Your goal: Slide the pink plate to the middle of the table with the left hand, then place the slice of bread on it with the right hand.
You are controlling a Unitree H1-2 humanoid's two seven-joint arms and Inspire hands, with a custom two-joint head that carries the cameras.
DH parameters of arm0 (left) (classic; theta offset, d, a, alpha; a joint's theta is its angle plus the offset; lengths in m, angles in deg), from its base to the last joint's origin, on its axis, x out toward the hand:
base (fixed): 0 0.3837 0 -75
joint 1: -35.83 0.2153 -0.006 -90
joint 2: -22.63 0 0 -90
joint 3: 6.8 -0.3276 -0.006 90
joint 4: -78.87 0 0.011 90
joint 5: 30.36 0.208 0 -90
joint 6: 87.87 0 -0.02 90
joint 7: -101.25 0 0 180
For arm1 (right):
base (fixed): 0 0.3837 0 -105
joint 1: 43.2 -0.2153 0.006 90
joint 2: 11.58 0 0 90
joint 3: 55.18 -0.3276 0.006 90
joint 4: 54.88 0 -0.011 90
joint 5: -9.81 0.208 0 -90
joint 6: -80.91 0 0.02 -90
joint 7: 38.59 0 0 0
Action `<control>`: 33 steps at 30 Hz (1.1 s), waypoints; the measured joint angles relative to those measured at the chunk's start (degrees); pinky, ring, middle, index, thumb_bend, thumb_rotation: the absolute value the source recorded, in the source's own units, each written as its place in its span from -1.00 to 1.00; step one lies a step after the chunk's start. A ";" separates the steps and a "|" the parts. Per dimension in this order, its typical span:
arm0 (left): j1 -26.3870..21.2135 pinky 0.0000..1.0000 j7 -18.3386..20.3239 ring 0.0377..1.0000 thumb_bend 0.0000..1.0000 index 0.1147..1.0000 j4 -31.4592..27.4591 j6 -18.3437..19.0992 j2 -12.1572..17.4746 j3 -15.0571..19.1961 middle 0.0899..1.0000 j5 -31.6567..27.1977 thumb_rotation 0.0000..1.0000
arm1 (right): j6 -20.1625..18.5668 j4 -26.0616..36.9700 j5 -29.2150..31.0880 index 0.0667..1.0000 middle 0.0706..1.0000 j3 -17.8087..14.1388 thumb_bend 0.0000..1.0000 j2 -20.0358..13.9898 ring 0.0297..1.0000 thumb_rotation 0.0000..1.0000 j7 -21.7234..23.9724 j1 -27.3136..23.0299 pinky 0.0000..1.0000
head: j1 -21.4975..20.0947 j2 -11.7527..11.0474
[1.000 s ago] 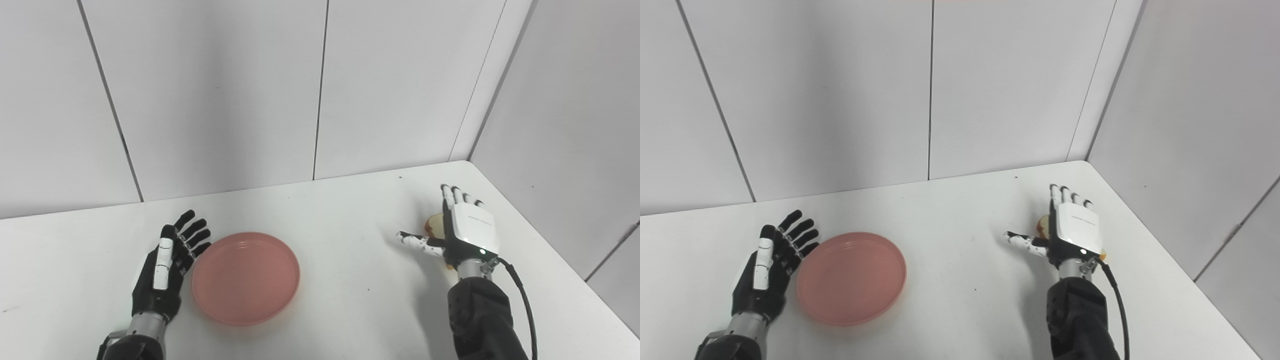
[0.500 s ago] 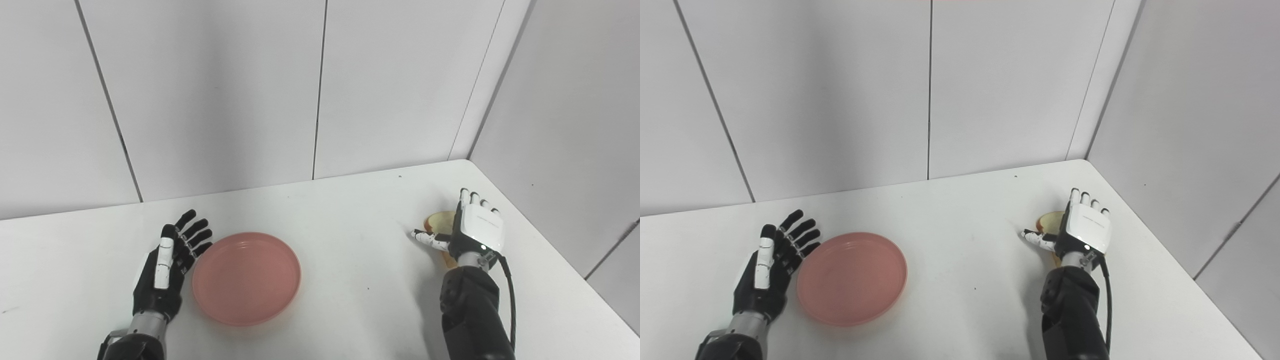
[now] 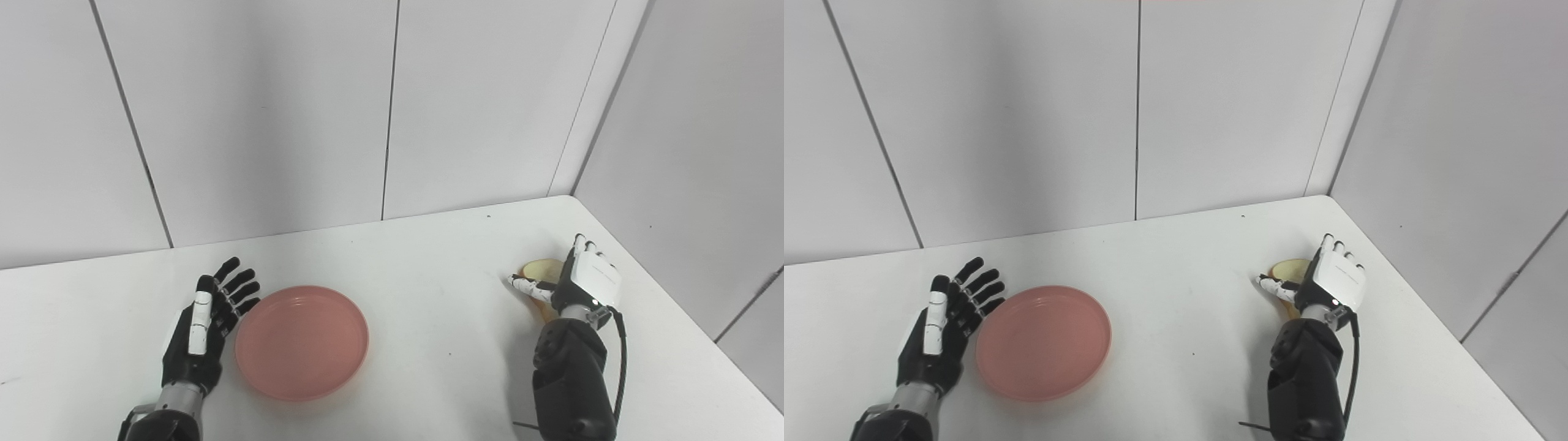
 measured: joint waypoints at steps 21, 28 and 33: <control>0.43 0.48 0.00 0.56 0.60 0.66 -0.86 0.26 0.12 -0.55 0.60 0.00 0.78 | 0.01 -1.77 -11.86 0.78 0.84 -3.30 1.00 -2.97 0.79 0.13 17.84 -3.64 0.38 | 0.62 0.62; 0.49 0.50 0.00 0.57 0.58 0.67 -0.94 0.27 0.14 -1.01 0.59 0.00 0.79 | 0.01 1.08 -14.02 0.64 0.55 -3.10 0.98 -2.84 0.52 0.00 22.04 -3.47 0.19 | 0.88 0.70; 0.49 0.49 0.00 0.56 0.59 0.67 -0.92 0.27 0.13 -1.19 0.59 0.00 0.80 | 0.01 1.53 -12.87 0.68 0.33 -3.91 0.83 -2.96 0.17 -0.24 22.17 -3.64 -0.04 | 0.97 0.97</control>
